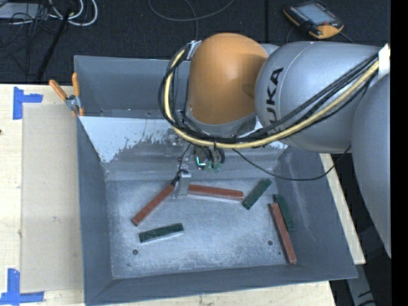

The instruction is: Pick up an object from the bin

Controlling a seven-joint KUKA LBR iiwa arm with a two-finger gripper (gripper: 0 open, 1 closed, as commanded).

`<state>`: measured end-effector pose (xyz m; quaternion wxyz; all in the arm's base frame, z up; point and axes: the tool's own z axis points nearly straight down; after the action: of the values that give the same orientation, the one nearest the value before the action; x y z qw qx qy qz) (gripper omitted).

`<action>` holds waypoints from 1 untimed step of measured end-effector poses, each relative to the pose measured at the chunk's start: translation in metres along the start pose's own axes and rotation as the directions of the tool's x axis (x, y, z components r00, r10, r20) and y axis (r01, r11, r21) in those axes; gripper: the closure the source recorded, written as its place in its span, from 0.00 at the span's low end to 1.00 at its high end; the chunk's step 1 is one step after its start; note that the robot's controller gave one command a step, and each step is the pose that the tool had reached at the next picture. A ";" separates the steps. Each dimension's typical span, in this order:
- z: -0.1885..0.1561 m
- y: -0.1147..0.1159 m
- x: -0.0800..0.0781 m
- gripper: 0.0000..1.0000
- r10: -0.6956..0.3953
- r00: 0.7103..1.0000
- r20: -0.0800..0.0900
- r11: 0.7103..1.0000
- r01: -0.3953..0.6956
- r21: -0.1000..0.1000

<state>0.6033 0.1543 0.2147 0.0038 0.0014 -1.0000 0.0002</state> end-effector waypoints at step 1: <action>-0.002 0.000 -0.001 0.00 0.001 1.000 0.003 1.000 -0.001 0.000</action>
Offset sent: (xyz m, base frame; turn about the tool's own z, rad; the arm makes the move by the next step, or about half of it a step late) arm -0.0227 -0.0490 0.0170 -0.2406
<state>0.6038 0.1541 0.2169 0.0022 0.0010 -1.0000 0.0000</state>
